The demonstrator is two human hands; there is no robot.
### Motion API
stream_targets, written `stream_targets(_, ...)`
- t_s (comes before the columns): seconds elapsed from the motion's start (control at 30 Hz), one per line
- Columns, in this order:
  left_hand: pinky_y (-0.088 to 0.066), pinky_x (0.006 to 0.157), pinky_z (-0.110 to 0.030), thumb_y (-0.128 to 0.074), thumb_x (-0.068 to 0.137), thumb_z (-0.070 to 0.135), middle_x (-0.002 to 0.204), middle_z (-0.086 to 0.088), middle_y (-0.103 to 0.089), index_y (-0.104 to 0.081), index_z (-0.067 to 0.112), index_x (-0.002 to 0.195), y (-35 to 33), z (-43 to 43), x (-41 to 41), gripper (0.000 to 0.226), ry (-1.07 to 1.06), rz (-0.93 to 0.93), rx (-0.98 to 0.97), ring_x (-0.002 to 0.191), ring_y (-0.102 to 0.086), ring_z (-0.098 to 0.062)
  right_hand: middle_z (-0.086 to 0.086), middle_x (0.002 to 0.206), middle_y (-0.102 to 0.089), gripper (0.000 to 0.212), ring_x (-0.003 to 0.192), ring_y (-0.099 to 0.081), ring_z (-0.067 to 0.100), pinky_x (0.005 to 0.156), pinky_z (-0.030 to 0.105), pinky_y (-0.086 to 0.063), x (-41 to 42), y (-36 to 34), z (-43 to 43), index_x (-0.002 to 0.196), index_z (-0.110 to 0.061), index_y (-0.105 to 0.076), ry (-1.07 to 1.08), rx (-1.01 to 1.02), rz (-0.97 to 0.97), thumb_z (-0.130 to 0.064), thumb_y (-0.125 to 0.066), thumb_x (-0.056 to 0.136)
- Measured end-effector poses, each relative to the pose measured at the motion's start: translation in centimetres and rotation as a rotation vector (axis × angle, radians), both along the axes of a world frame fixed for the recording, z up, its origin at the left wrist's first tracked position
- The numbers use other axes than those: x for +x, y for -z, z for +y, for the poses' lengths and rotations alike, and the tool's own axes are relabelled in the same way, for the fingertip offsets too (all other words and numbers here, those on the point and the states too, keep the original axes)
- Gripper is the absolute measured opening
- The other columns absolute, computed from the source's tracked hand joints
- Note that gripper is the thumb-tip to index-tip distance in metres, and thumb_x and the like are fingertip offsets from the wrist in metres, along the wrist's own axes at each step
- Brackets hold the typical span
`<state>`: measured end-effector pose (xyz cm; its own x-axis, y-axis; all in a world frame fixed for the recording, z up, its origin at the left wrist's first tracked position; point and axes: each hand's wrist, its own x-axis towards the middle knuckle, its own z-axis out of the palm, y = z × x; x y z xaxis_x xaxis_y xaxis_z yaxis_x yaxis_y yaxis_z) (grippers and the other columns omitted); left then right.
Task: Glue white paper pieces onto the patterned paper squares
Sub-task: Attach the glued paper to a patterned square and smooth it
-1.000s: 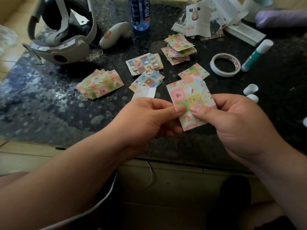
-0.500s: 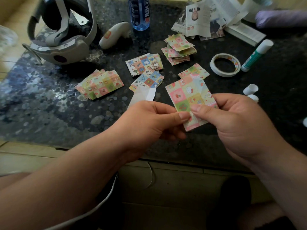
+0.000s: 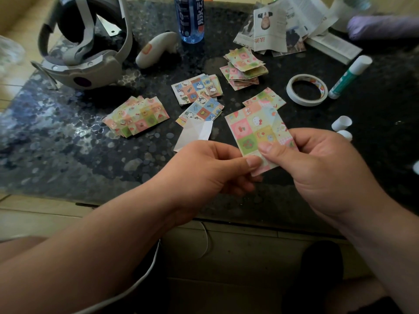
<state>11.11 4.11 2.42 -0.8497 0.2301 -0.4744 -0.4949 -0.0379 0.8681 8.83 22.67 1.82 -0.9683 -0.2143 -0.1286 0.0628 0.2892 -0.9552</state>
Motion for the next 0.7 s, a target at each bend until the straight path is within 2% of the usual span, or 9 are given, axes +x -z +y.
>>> stream_targets(0.2, -0.056, 0.067, -0.027, -0.075, 0.078, 0.024, 0.078, -0.01, -0.075, -0.077, 0.009, 0.075, -0.2, 0.1, 0.1, 0.016, 0.045, -0.044, 0.027, 0.068, -0.067, -0.015, 0.001, 0.086, -0.08, 0.018, 0.084, -0.076, 0.02, 0.082, 0.056, -0.06, 0.1, -0.1, -0.1, 0.087, -0.015, -0.079, 0.013, 0.019, 0.019, -0.032, -0.074, 0.089)
stream_targets(0.37, -0.055, 0.066, -0.026, -0.076, 0.078, 0.019, 0.075, -0.009, -0.073, -0.075, 0.006, 0.076, -0.1, 0.2, 0.1, 0.014, 0.055, -0.056, 0.039, 0.065, -0.067, -0.014, -0.006, 0.089, -0.08, 0.01, 0.086, -0.076, 0.01, 0.075, 0.039, -0.059, 0.1, -0.2, -0.1, 0.089, -0.017, -0.079, 0.005, 0.018, 0.007, -0.023, -0.072, 0.092)
stream_targets(0.47, -0.056, 0.066, -0.025, -0.075, 0.082, 0.012, 0.073, -0.008, -0.072, -0.073, 0.004, 0.077, 0.1, 0.2, 0.2, 0.009, 0.052, -0.043, 0.036, 0.065, -0.067, -0.015, -0.008, 0.091, -0.08, 0.01, 0.089, -0.076, 0.008, 0.075, 0.035, -0.057, 0.2, -0.2, -0.2, 0.09, -0.017, -0.079, -0.001, 0.016, 0.0, -0.024, -0.072, 0.092)
stream_targets(0.53, -0.056, 0.067, -0.026, -0.076, 0.079, 0.015, 0.073, -0.008, -0.072, -0.073, 0.004, 0.077, 0.3, 0.3, 0.2, 0.012, 0.034, -0.016, 0.022, 0.066, -0.066, -0.015, -0.007, 0.091, -0.08, 0.009, 0.09, -0.076, 0.009, 0.077, 0.038, -0.058, 0.2, -0.2, -0.2, 0.088, -0.018, -0.078, -0.007, 0.013, -0.001, -0.025, -0.074, 0.091)
stream_targets(0.63, -0.056, 0.068, -0.029, -0.077, 0.068, 0.027, 0.073, -0.009, -0.072, -0.073, 0.0, 0.081, 0.6, 0.5, 0.2, 0.03, -0.016, 0.023, 0.005, 0.065, -0.065, -0.015, -0.002, 0.089, -0.08, 0.008, 0.089, -0.076, 0.014, 0.081, 0.044, -0.06, 0.2, -0.1, -0.2, 0.082, -0.022, -0.077, -0.009, -0.024, 0.002, -0.029, -0.079, 0.087)
stream_targets(0.7, -0.056, 0.067, -0.029, -0.076, 0.067, 0.027, 0.074, -0.008, -0.073, -0.073, -0.001, 0.082, 0.9, 0.6, 0.3, 0.032, -0.058, 0.028, 0.014, 0.063, -0.065, -0.015, 0.0, 0.09, -0.08, 0.005, 0.09, -0.076, 0.016, 0.085, 0.048, -0.06, 0.1, -0.1, -0.2, 0.084, -0.022, -0.078, 0.0, -0.045, -0.002, -0.025, -0.081, 0.086)
